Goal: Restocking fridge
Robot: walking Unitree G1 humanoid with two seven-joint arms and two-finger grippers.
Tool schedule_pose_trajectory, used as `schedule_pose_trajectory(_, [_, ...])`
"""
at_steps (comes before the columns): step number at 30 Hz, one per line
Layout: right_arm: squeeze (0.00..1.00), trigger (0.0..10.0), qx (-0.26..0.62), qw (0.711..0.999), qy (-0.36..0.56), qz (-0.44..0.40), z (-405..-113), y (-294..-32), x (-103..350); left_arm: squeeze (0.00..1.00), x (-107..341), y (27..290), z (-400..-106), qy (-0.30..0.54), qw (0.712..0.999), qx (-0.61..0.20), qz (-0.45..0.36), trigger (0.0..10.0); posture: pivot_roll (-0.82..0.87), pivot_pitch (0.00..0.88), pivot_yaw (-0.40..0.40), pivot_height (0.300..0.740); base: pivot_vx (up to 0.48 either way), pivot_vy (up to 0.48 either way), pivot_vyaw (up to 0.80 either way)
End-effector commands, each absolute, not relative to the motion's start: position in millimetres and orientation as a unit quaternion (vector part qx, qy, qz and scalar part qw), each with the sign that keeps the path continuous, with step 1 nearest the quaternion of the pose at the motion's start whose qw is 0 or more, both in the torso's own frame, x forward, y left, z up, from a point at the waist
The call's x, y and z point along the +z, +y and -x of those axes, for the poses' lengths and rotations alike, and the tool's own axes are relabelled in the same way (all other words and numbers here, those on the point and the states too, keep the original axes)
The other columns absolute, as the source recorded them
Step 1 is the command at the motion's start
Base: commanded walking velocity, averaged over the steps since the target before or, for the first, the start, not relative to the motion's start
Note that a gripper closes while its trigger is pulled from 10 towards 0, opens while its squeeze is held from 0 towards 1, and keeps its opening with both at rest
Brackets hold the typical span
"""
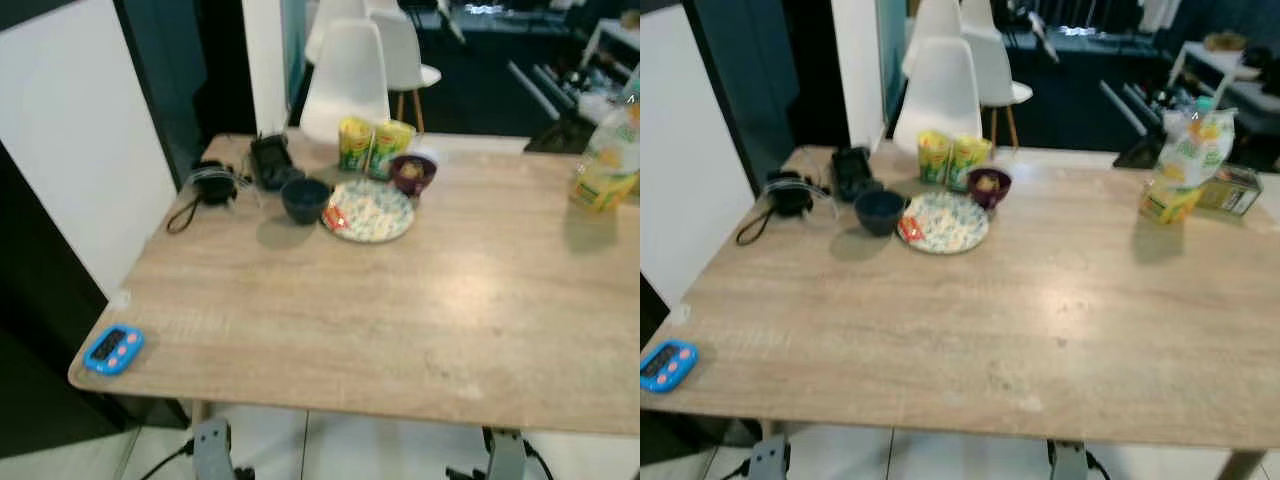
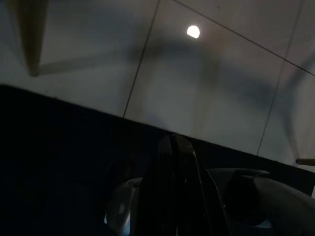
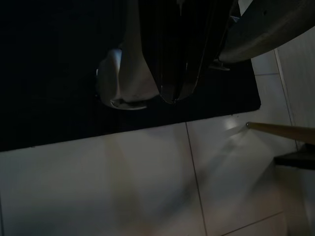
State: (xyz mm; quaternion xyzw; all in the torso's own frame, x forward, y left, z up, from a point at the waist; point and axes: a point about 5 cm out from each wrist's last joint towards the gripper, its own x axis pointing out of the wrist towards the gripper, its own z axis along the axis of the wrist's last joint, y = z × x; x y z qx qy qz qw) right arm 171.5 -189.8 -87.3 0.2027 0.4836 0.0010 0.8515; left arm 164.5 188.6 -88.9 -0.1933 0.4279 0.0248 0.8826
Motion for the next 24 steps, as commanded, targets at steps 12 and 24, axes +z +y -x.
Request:
schedule_pose_trajectory(12, [0.00, 10.0, -0.006, 0.852, 0.484, -0.200, -170.3, -193.9, -87.4, 0.00, -91.6, 183.1, -160.1, 0.444, 0.876, 0.009, 0.188, 10.0, 0.04, 0.000, -0.059, 0.740, 0.000, -0.312, 0.00])
schedule_pose_trajectory(24, [0.00, 10.0, -0.006, 0.852, 0.483, -0.201, -170.8, -194.4, -87.0, 0.00, -91.5, 183.8, -160.5, 0.441, 0.878, 0.019, 0.187, 10.0, 0.04, 0.000, -0.060, 0.740, 0.000, -0.036, 0.00])
